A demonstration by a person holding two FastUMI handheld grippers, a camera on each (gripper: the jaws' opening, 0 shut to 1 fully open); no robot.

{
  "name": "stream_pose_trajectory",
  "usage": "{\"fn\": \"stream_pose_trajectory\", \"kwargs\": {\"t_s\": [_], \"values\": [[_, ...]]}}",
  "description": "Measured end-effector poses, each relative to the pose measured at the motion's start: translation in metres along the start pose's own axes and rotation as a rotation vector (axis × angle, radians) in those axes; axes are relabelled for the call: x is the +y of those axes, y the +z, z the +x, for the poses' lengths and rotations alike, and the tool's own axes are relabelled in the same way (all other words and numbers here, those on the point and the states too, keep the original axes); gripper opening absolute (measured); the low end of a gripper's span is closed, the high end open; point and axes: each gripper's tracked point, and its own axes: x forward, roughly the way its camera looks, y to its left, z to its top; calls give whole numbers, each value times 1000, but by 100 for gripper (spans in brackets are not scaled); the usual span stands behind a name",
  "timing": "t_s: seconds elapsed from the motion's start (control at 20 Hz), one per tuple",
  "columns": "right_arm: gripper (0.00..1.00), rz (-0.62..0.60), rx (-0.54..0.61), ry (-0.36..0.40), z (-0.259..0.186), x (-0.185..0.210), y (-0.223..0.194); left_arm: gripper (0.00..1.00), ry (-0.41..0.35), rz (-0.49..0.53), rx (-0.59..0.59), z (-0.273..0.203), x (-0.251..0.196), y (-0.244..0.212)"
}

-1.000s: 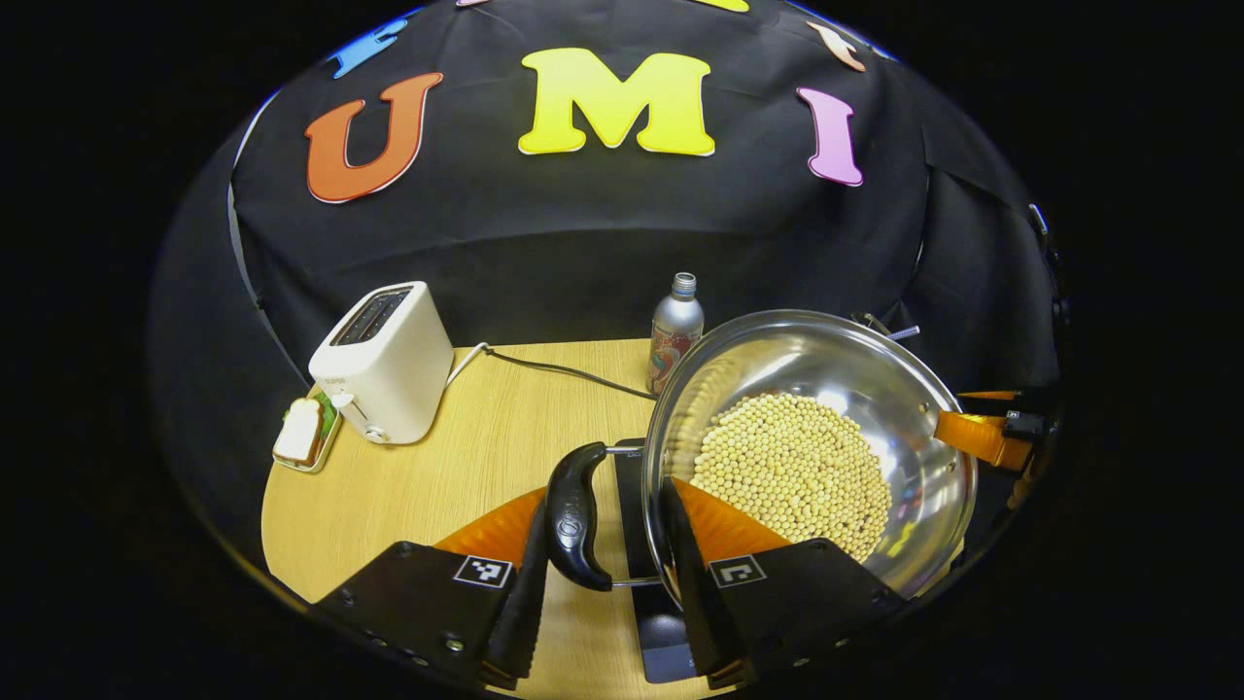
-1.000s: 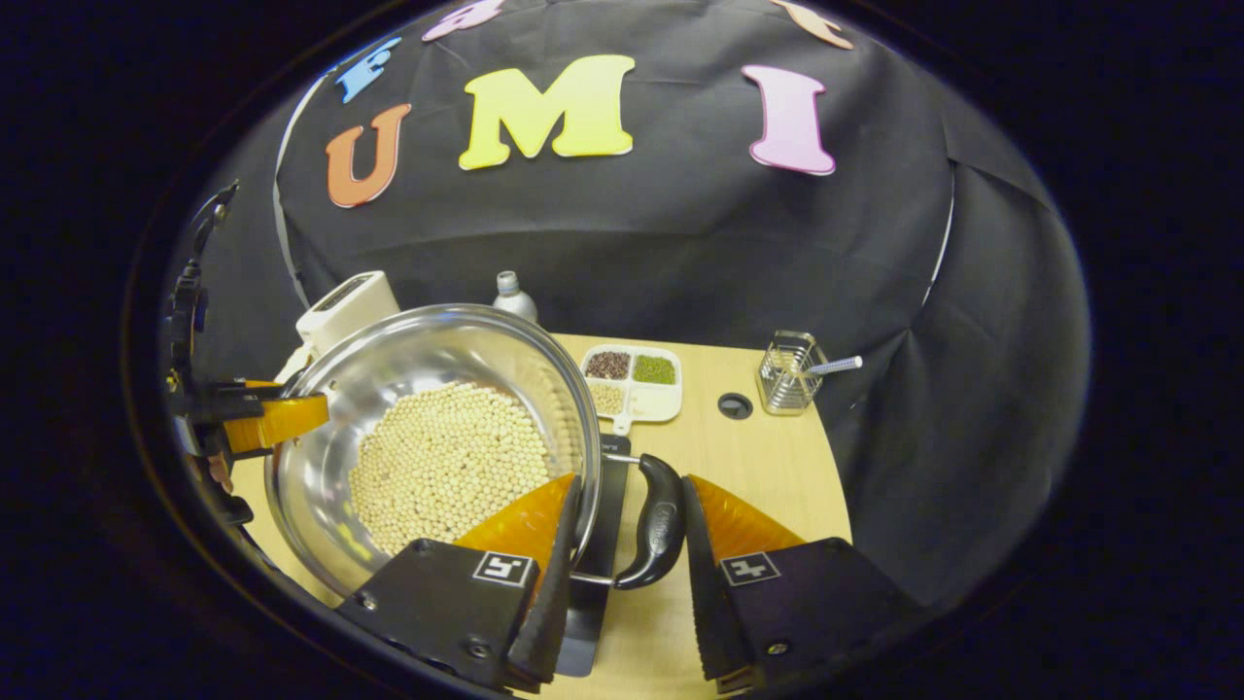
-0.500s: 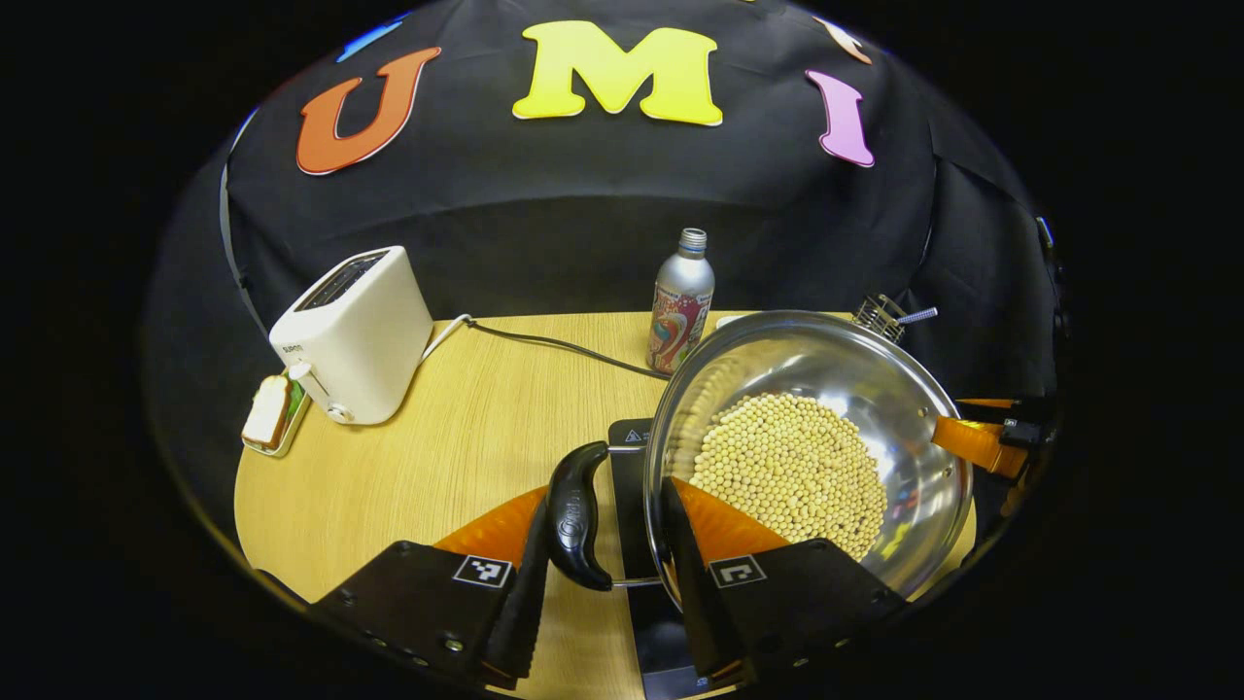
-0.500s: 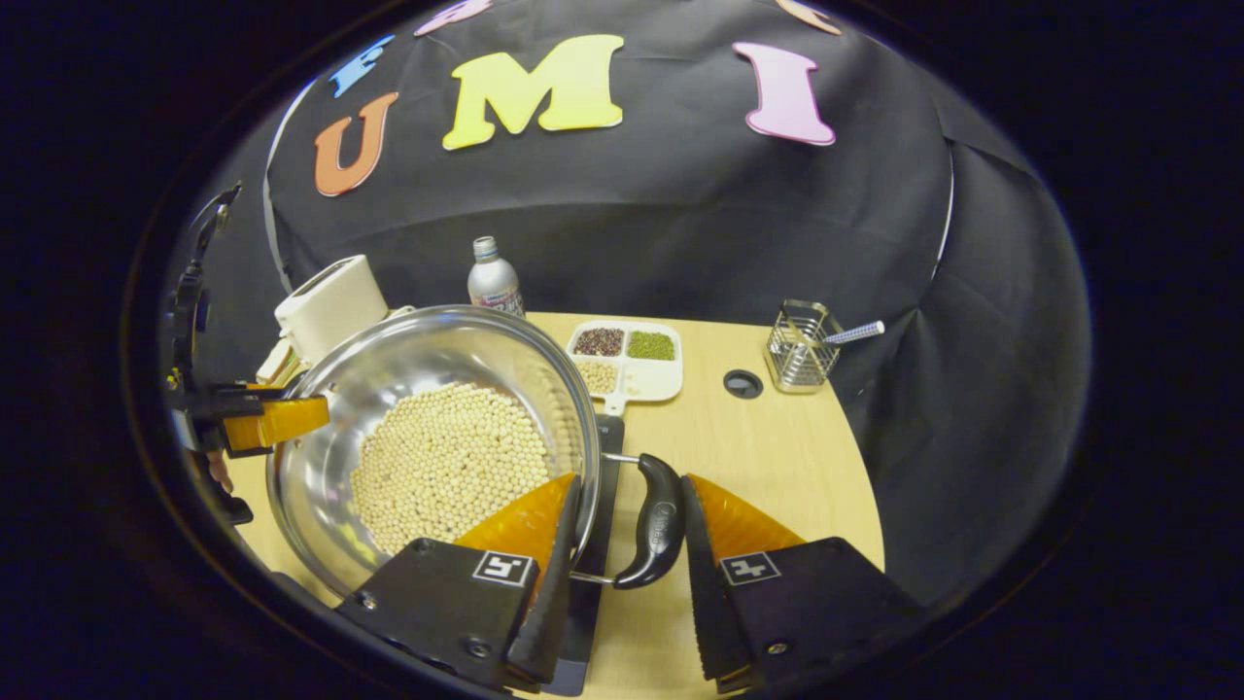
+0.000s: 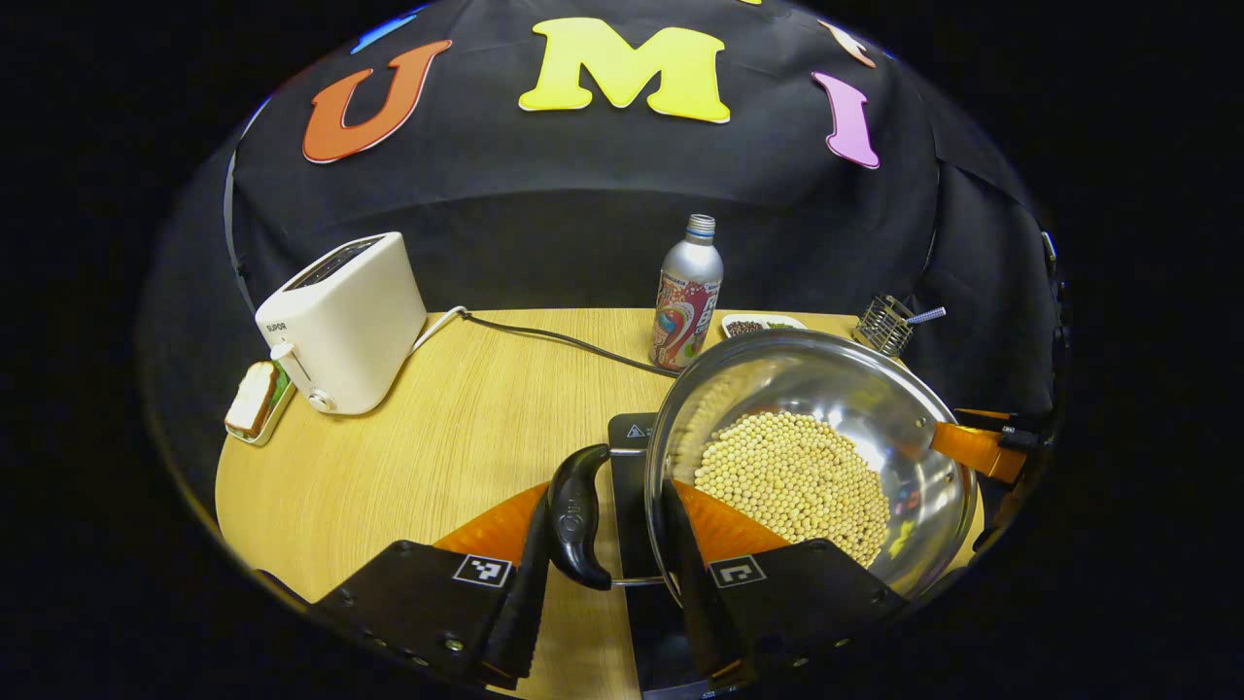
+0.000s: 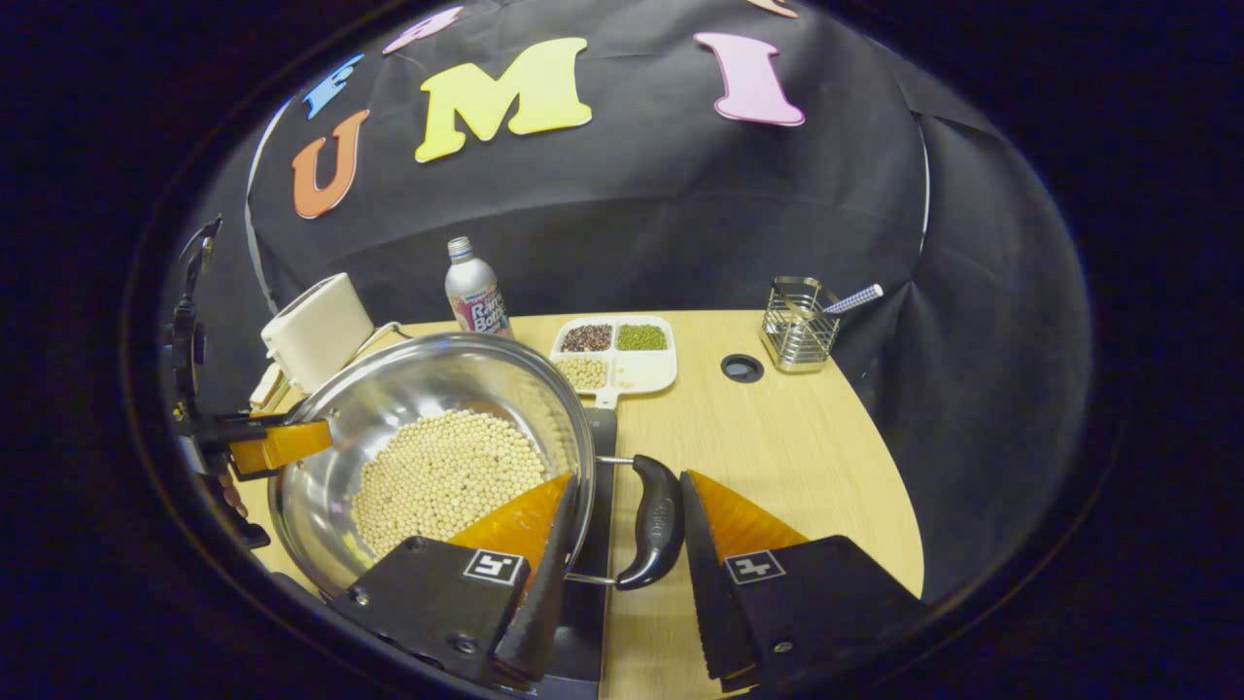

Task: First push the handle of the pot to place it horizontally, then grasp the pot with both hands and set it on the induction cooktop.

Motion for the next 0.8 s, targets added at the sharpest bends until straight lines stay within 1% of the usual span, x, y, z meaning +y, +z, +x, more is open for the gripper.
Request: {"fn": "stream_pose_trajectory", "kwargs": {"t_s": [0.05,0.1,0.15,0.2,0.25,0.3,0.35,0.4,0.45,0.5,0.55,0.6,0.7,0.8], "values": [[63,-7,-13,-4,0,0,1,59,-3,-5,-4,0,-1,0],[63,-20,-30,-10,0,-1,1,72,-4,-11,-7,0,0,-1],[64,-21,-46,-19,1,-2,1,61,-6,-11,-13,0,0,0],[69,-14,-60,-23,0,-3,1,63,-6,-12,-14,0,1,-1],[71,-8,-78,-28,-1,-3,2,64,-5,-20,-20,-1,1,-2],[69,-11,-93,-34,-2,-4,1,66,0,-27,-33,-3,1,-1],[69,-22,-107,-38,-6,-5,1,66,15,-17,-46,-5,4,-1],[76,-35,-125,-48,-9,-7,0,73,50,-3,-65,-8,11,0],[80,-41,-141,-45,-13,-7,0,78,75,10,-83,-11,14,2],[82,-33,-157,-44,-17,-6,1,91,88,23,-96,-17,12,2],[86,-17,-165,-41,-22,-5,0,94,109,27,-113,-23,14,3],[82,-9,-174,-37,-30,-5,-4,95,123,22,-132,-30,16,5],[82,-6,-220,-52,-52,-10,-3,98,141,4,-182,-49,17,10],[82,-10,-269,-42,-77,-4,-3,98,156,-8,-228,-72,19,13]]}}
